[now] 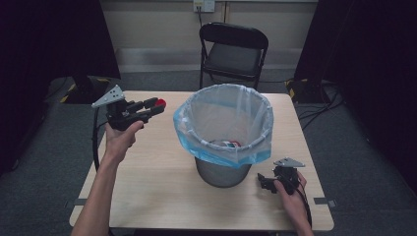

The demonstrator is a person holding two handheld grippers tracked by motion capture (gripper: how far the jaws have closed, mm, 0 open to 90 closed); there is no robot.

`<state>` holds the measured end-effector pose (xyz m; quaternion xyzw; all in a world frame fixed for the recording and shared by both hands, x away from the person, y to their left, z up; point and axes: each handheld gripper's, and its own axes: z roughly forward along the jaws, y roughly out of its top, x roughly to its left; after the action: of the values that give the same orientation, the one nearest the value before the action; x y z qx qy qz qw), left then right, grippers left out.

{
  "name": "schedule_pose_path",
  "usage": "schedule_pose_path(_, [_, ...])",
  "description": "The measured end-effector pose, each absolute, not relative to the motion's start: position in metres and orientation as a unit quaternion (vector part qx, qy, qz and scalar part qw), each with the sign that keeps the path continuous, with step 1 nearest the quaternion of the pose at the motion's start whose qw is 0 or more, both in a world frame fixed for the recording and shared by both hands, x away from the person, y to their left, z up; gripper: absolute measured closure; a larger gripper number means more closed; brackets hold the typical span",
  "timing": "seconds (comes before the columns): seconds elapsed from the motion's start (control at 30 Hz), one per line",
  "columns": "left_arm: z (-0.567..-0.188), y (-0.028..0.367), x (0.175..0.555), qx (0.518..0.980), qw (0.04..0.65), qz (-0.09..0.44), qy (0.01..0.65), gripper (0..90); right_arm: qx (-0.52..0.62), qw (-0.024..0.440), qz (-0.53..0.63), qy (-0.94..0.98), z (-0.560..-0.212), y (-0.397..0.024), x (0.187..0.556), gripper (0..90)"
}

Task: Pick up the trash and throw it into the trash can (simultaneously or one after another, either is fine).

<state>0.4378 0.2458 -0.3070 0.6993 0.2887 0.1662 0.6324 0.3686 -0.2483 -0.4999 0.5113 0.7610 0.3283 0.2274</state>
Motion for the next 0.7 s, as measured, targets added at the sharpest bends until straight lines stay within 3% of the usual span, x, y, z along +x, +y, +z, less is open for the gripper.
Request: schedule_pose_path(0.7, [-0.261,0.224,0.430,0.684,0.664,0.176,0.246,59.1,0.511,0.228,0.328,0.761,-0.500,-0.248,0.369,11.1])
